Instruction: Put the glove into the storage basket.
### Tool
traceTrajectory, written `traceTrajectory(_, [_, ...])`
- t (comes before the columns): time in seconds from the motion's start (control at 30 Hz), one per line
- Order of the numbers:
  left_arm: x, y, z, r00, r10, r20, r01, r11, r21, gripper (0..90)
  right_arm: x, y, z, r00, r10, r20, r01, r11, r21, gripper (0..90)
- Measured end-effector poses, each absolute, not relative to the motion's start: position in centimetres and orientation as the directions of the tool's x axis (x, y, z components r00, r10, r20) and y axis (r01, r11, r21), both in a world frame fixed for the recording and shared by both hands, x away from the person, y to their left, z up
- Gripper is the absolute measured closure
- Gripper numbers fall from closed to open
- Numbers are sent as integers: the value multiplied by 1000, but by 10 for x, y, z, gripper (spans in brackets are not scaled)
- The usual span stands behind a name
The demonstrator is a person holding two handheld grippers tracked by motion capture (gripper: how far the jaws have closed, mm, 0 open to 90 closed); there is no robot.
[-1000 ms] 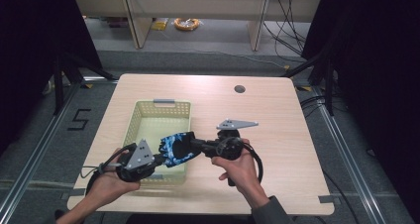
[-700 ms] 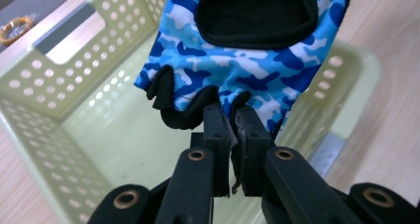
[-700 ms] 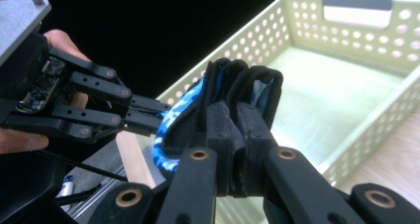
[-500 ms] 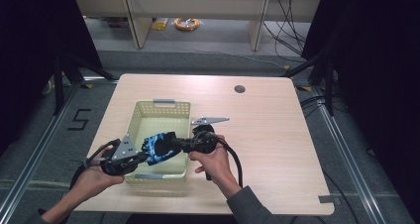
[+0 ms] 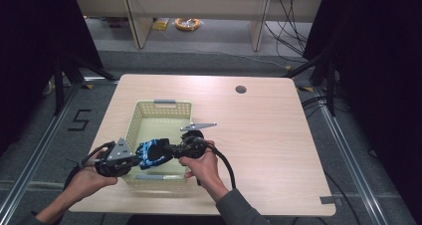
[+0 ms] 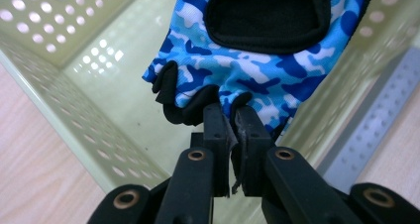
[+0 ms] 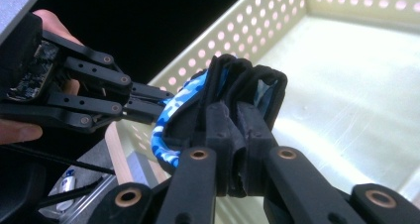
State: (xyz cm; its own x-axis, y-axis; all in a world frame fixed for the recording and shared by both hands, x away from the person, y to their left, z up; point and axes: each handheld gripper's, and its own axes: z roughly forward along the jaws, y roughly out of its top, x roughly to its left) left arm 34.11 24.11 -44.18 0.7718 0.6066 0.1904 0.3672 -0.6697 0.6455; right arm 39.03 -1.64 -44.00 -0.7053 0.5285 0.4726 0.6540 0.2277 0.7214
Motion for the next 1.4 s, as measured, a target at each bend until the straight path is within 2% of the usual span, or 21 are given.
traceTrajectory(0.23, [342,243,-452,770,619,157,402,-661,634,846,388,-9,-449,-700,538,469,666,255,701,855])
traceTrajectory(0.8, [346,240,-457,782,604,156,418,-693,588,825,378,-9,-457,-691,594,412,681,343,647,807])
traceTrajectory(1.0, [349,245,-452,784,598,166,426,-713,558,745,377,-9,-458,-694,603,394,678,364,639,738])
traceTrajectory(1.03, [349,244,-454,764,624,163,430,-682,591,741,378,-9,-457,-691,604,396,681,362,637,734])
traceTrajectory(1.2, [351,244,-455,764,625,159,436,-683,586,685,377,-10,-456,-686,613,391,683,357,637,691])
traceTrajectory(1.4, [351,243,-453,759,631,162,442,-681,583,678,378,-16,-450,-695,621,361,663,359,657,665])
